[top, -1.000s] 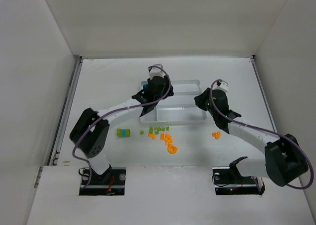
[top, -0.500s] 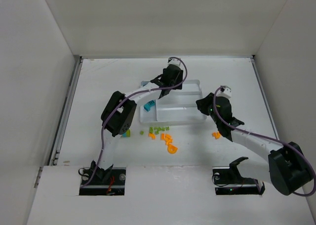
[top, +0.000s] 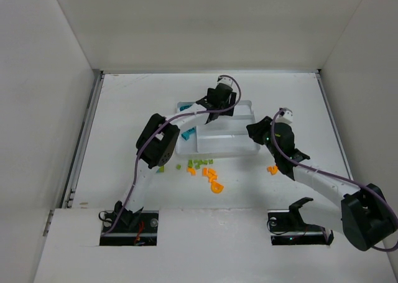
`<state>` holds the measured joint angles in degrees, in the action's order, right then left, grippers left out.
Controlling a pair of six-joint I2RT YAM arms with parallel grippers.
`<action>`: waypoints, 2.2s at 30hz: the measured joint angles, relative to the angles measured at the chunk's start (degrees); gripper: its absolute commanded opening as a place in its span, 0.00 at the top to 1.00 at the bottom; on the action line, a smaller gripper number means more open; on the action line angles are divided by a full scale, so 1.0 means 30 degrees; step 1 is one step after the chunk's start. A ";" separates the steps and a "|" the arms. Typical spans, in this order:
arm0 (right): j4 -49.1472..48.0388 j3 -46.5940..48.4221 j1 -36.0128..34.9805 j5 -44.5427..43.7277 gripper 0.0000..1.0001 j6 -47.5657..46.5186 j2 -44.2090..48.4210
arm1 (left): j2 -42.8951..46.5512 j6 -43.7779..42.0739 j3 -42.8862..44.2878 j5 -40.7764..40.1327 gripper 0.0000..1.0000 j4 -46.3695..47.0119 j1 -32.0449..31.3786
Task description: Sort the legos into containers by color
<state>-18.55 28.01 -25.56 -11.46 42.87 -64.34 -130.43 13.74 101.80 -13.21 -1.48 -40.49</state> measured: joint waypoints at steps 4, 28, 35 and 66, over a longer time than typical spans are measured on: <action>0.0000 0.0000 0.0000 0.0051 0.69 0.0000 0.0000 | 0.0007 -0.0073 0.0029 -0.0248 0.29 -0.0029 0.0000; -0.0102 0.5166 -1.0768 0.3920 0.52 -0.6200 -0.6630 | 2.2950 0.5952 -2.0582 -0.1020 0.66 0.1916 0.4204; 0.1523 0.8903 -1.2641 0.7169 0.28 -0.9785 -1.0309 | 2.7605 0.8429 -2.3671 -0.0998 0.51 -0.1494 0.6244; 0.7686 1.9832 -1.2138 0.9071 0.26 -1.6444 -1.9693 | 3.1270 1.1264 -2.6855 0.1690 0.40 -0.4291 1.2451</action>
<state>4.51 87.50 -61.98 15.75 -6.46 -123.42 -36.62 47.53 21.23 -8.14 -14.35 -3.14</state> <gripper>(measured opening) 0.744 0.613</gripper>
